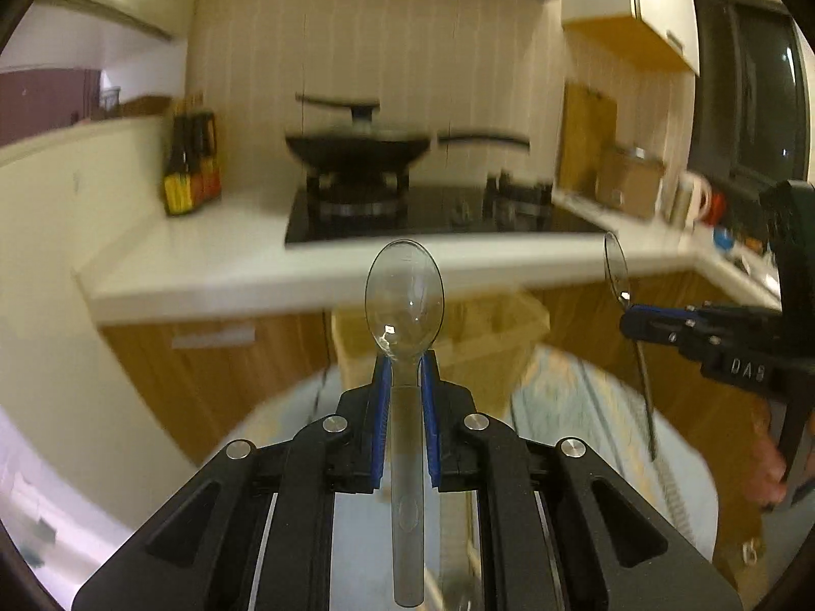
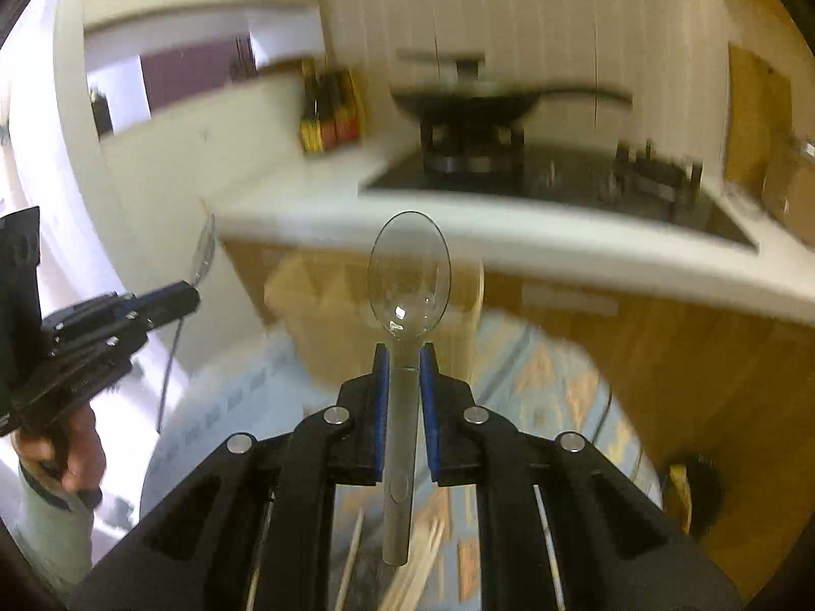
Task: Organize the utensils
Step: 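Close both tools on the clear spoons and lift them over the beige holder, then open both tools to drop the spoons into the beige holder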
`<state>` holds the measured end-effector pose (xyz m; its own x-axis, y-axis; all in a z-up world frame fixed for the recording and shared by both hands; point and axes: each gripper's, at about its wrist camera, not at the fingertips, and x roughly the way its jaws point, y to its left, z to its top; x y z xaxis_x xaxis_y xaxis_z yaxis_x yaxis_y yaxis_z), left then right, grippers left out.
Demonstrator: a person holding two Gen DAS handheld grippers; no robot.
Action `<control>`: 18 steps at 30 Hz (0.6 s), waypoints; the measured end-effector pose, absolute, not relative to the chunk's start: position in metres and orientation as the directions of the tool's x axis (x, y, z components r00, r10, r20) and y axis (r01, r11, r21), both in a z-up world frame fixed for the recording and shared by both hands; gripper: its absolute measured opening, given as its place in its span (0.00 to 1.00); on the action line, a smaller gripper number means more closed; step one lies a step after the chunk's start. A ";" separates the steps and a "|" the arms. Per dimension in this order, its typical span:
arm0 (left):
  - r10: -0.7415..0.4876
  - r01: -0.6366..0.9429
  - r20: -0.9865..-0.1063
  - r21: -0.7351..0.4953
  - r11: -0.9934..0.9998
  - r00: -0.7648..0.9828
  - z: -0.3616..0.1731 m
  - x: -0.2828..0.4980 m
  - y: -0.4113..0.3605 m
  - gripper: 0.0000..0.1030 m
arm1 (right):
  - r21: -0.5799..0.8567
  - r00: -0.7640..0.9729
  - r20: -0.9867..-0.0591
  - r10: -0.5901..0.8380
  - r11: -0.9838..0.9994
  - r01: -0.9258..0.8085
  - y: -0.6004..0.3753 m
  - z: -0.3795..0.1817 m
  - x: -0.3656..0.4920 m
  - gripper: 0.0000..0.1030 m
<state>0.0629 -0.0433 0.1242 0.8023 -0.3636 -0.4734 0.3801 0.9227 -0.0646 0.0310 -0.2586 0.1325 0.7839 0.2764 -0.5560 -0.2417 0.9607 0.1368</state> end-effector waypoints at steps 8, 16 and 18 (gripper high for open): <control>-0.440 0.403 -0.294 -0.180 0.897 0.848 0.162 0.120 -0.046 0.10 | 0.216 0.843 -0.434 0.318 0.945 -0.245 -0.261 0.163 0.090 0.09; -0.374 0.342 -0.224 -0.172 0.924 0.900 0.140 0.162 -0.060 0.10 | 0.221 0.913 -0.311 0.266 0.954 -0.202 -0.271 0.139 0.138 0.09; -0.356 0.324 -0.220 -0.170 0.931 0.908 0.131 0.169 -0.062 0.10 | 0.191 0.921 -0.311 0.236 0.964 -0.182 -0.265 0.130 0.144 0.09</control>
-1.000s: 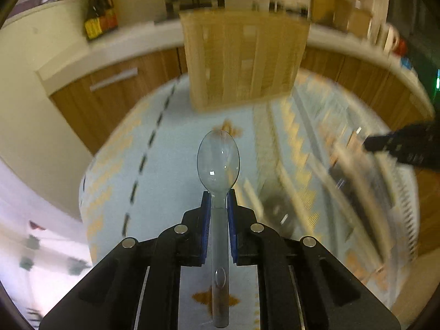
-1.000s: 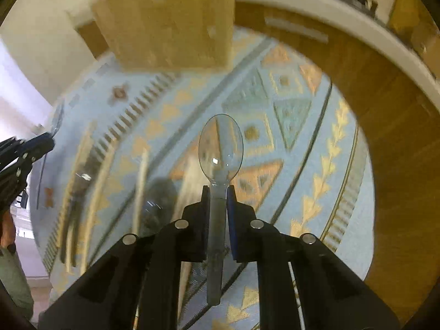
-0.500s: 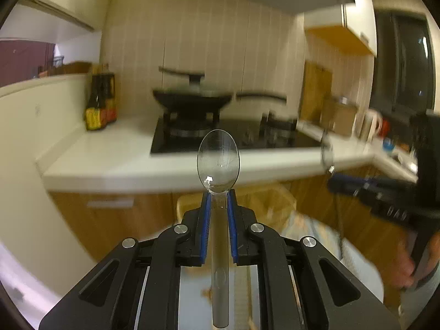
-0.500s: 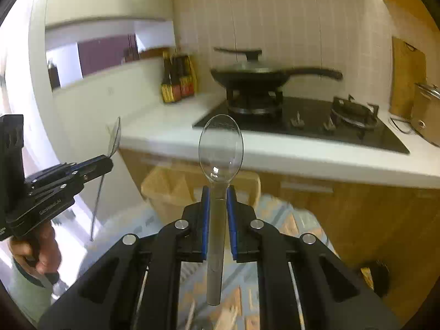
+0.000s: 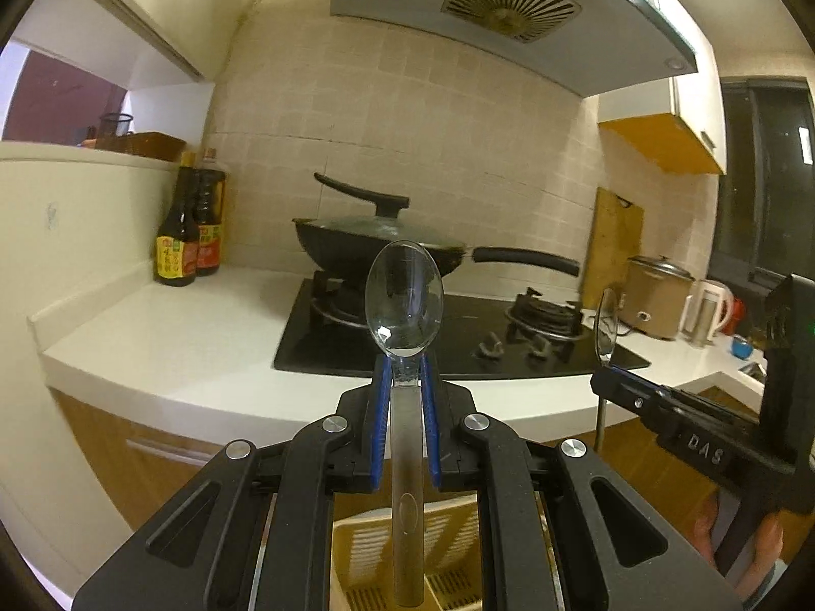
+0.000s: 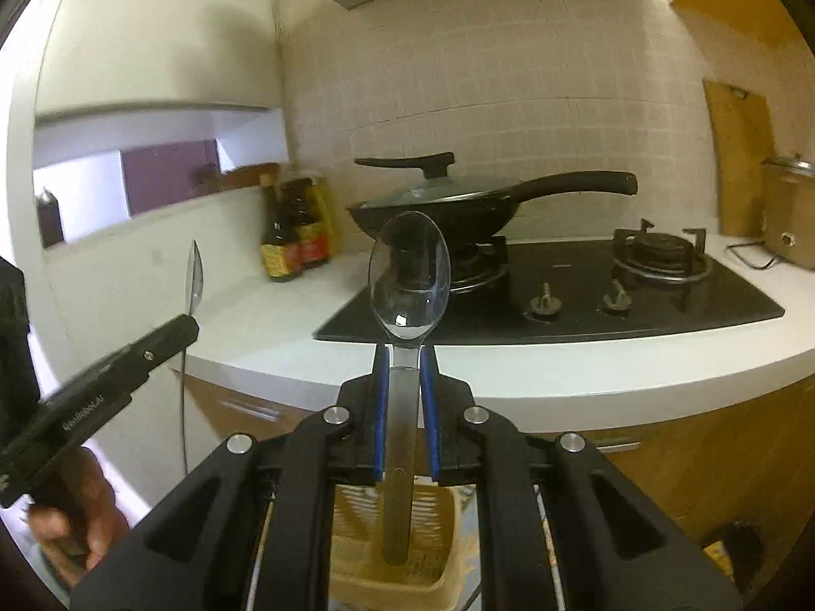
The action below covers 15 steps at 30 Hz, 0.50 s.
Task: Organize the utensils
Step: 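Open both tools to drop the spoons into the beige holder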
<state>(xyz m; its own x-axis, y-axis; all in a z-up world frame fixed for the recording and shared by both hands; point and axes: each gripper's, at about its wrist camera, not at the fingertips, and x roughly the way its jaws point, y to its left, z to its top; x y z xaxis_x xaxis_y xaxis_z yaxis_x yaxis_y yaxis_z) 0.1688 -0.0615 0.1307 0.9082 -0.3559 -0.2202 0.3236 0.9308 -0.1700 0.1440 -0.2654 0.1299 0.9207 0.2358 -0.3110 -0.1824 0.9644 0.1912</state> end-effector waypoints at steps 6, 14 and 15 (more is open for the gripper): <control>-0.344 0.305 -0.233 -0.186 0.934 0.910 0.110 0.175 -0.061 0.11 | 0.129 0.923 -0.327 0.204 0.977 -0.170 -0.258 0.112 0.153 0.10; -0.371 0.319 -0.280 -0.215 0.923 0.885 0.094 0.158 -0.045 0.35 | 0.131 0.920 -0.330 0.212 0.975 -0.177 -0.260 0.107 0.118 0.45; -0.376 0.322 -0.286 -0.218 0.921 0.882 0.093 0.154 -0.042 0.35 | 0.137 0.916 -0.338 0.215 0.974 -0.178 -0.261 0.107 0.112 0.45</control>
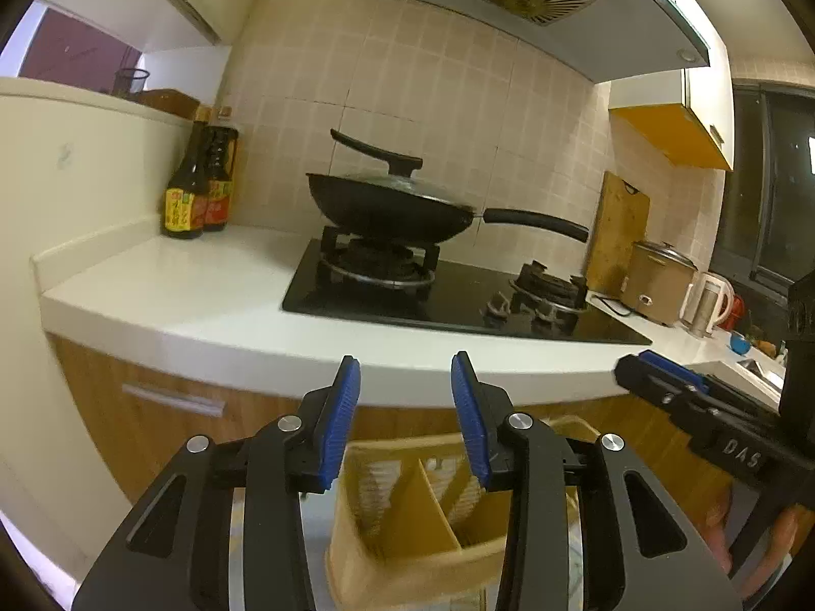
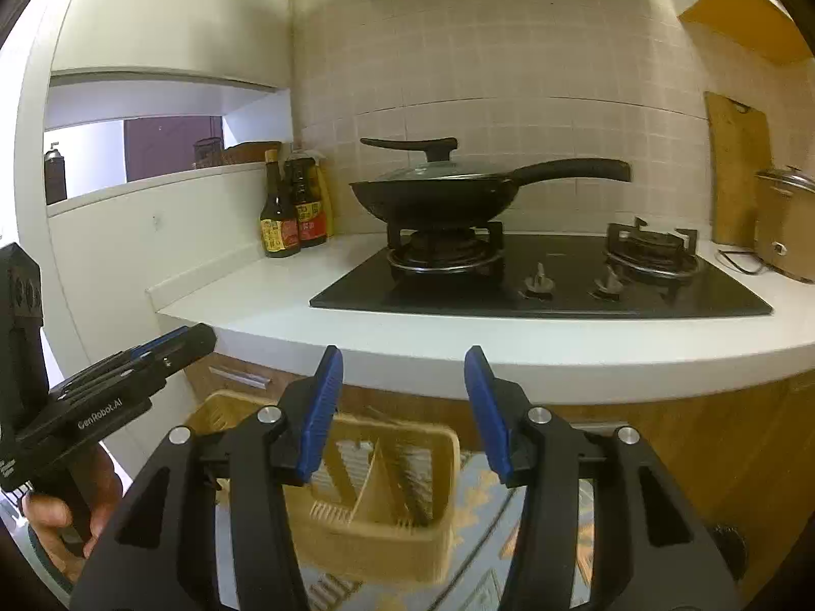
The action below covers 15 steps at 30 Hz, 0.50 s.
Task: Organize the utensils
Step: 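Open both tools to drop the spoons into the beige holder, then move both tools back down to the utensils on the cloth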
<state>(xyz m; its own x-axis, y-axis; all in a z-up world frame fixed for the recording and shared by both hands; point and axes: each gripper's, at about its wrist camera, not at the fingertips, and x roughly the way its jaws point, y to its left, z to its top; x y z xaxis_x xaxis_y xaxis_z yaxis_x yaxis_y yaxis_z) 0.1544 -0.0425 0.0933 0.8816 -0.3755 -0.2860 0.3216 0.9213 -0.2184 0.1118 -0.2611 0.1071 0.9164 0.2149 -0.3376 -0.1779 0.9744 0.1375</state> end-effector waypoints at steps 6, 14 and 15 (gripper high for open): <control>-0.372 0.308 -0.322 -0.234 0.922 0.871 0.095 0.097 -0.018 0.51 | 0.219 0.861 -0.444 0.248 0.962 -0.164 -0.278 0.107 0.054 0.45; -0.408 0.347 -0.376 -0.222 0.911 0.832 0.094 -0.002 0.002 0.57 | 0.236 0.782 -0.583 0.222 0.967 -0.100 -0.275 0.082 -0.028 0.46; -0.421 0.361 -0.410 -0.219 0.906 0.809 0.089 -0.012 0.003 0.57 | 0.238 0.769 -0.599 0.221 0.967 -0.093 -0.274 0.078 -0.034 0.46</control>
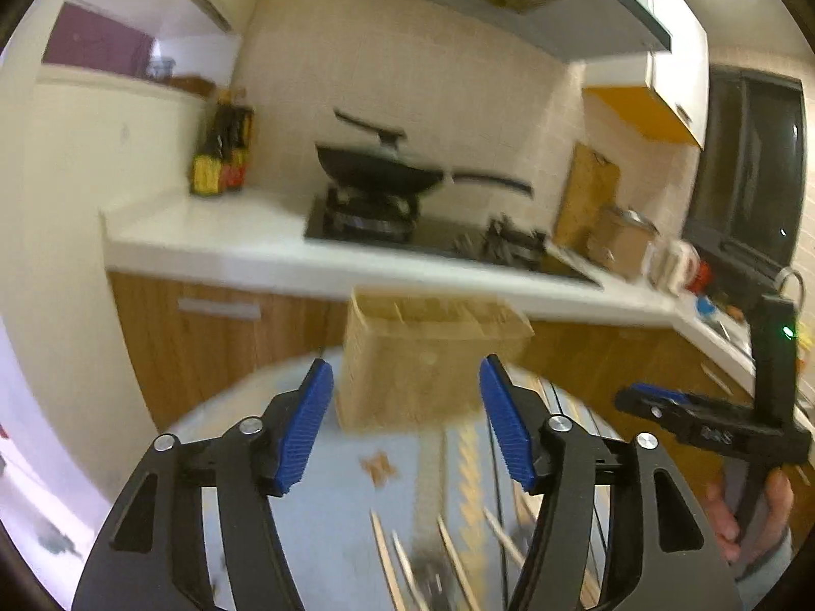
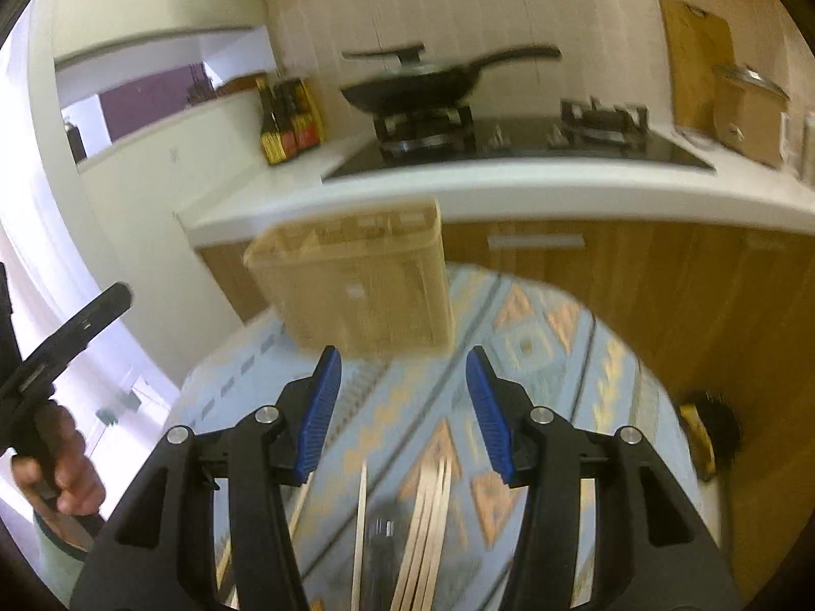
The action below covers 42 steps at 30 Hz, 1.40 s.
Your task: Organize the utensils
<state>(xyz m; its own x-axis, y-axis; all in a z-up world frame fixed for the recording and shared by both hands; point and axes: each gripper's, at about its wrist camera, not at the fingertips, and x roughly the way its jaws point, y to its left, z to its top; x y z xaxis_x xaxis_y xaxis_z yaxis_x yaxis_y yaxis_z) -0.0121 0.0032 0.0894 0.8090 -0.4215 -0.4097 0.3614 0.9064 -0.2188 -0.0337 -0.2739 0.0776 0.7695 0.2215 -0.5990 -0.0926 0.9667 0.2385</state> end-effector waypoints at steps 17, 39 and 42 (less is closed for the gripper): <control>-0.425 0.443 -0.809 -0.232 0.866 0.406 -0.028 -0.041 -0.019 0.43 | 0.228 0.550 -0.807 0.214 0.973 -0.044 -0.265 -0.003 -0.071 0.40; -0.315 0.432 -0.843 -0.111 0.895 0.436 -0.041 -0.043 -0.048 0.01 | 0.202 0.388 -0.900 0.200 0.979 -0.035 -0.262 -0.044 -0.059 0.10; -0.348 0.429 -0.820 -0.141 0.892 0.454 -0.037 -0.044 -0.040 0.01 | 0.194 0.392 -0.901 0.183 0.981 -0.011 -0.267 -0.046 -0.060 0.09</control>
<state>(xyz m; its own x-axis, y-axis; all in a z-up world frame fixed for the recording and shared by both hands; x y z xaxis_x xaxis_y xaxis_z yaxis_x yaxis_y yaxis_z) -0.0438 -0.0402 -0.0371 0.4540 -0.3475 -0.8204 0.4289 0.8923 -0.1407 -0.0604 -0.2670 -0.0461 0.3924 0.1831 -0.9014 -0.0109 0.9809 0.1944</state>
